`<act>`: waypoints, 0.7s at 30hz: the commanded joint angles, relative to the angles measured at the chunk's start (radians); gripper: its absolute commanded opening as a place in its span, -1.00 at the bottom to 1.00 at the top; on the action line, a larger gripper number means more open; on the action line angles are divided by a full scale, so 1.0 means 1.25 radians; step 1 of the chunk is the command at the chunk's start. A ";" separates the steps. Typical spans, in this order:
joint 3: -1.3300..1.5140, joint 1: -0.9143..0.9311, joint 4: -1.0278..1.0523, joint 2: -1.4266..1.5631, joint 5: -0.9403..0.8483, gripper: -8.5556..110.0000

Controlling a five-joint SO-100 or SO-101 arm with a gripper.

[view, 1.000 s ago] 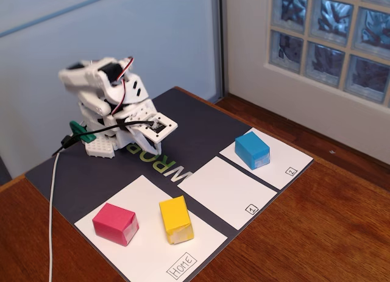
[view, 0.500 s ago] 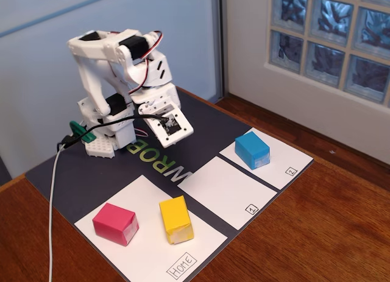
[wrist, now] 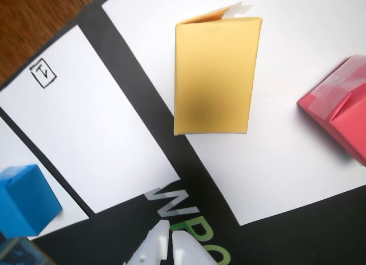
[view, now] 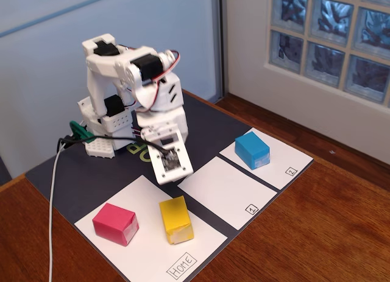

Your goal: Move box yellow to zone 1

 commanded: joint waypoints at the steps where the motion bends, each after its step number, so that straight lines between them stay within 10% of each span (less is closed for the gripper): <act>1: -0.088 0.009 0.002 -0.052 -0.069 -0.84; 12: -0.131 0.007 -0.006 -0.153 -0.131 -0.81; 21: -0.131 0.012 -0.064 -0.184 -0.083 -0.28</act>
